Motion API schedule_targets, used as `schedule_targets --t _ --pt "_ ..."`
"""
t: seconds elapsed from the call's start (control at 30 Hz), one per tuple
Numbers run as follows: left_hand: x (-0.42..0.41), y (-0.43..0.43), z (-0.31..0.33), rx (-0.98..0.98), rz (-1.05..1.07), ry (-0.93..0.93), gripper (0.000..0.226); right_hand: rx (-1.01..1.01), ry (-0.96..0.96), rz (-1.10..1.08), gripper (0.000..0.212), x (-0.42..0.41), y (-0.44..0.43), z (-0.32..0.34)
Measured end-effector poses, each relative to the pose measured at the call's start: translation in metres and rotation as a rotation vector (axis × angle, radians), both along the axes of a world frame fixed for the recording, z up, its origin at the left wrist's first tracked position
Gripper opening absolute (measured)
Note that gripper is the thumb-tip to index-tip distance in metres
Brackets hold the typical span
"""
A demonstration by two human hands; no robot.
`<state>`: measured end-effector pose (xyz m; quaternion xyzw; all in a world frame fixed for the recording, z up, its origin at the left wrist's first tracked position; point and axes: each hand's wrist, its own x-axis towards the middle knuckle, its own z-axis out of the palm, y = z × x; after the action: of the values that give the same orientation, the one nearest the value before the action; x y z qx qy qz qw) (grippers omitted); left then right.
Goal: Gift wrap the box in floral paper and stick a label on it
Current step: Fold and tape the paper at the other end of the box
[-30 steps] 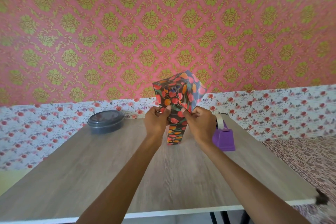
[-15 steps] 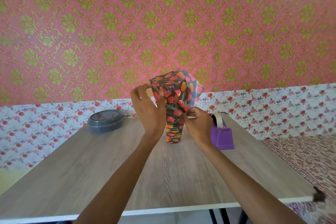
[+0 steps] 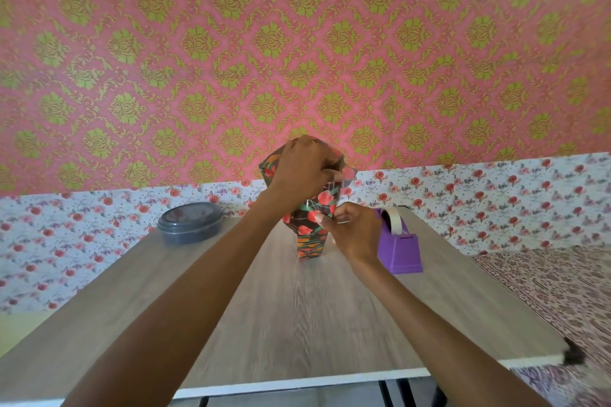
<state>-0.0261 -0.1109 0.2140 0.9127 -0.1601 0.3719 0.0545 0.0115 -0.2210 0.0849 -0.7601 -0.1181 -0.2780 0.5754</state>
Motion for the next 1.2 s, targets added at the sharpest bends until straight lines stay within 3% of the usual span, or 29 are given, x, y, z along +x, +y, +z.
schedule_targets --t 0.1,0.2,0.3,0.37,0.43,0.53,0.7,0.8,1.2 --pt "0.002 -0.003 0.000 0.020 -0.048 -0.008 0.008 0.027 0.038 -0.002 0.039 -0.001 0.000 0.000" --pt "-0.003 -0.001 -0.010 -0.039 -0.042 -0.296 0.028 0.107 0.123 0.013 0.042 0.001 -0.002 -0.002" --pt "-0.020 0.003 -0.032 -0.255 0.046 -0.576 0.032 0.158 0.192 0.040 0.039 0.004 -0.005 -0.002" --pt "-0.026 0.006 -0.054 -0.505 0.059 -0.505 0.051 0.196 0.213 0.066 0.030 0.006 -0.007 0.000" --pt "-0.026 0.007 -0.075 -0.785 0.030 -0.284 0.068 0.202 0.226 0.071 0.030 0.006 -0.008 0.003" --pt "-0.017 0.007 -0.089 -1.136 0.010 0.072 0.062 0.221 0.225 0.097 0.032 0.002 -0.007 0.002" --pt "-0.001 0.015 -0.099 -1.264 0.059 0.126 0.019 0.287 0.240 0.124 0.039 -0.002 -0.009 0.000" --pt "0.000 0.016 -0.099 -1.283 0.055 0.135 0.015 0.263 0.211 0.068 0.045 -0.003 -0.010 0.004" --pt "-0.001 0.012 -0.094 -1.252 0.061 0.130 0.016 0.163 0.158 -0.077 0.033 0.009 -0.005 0.018"
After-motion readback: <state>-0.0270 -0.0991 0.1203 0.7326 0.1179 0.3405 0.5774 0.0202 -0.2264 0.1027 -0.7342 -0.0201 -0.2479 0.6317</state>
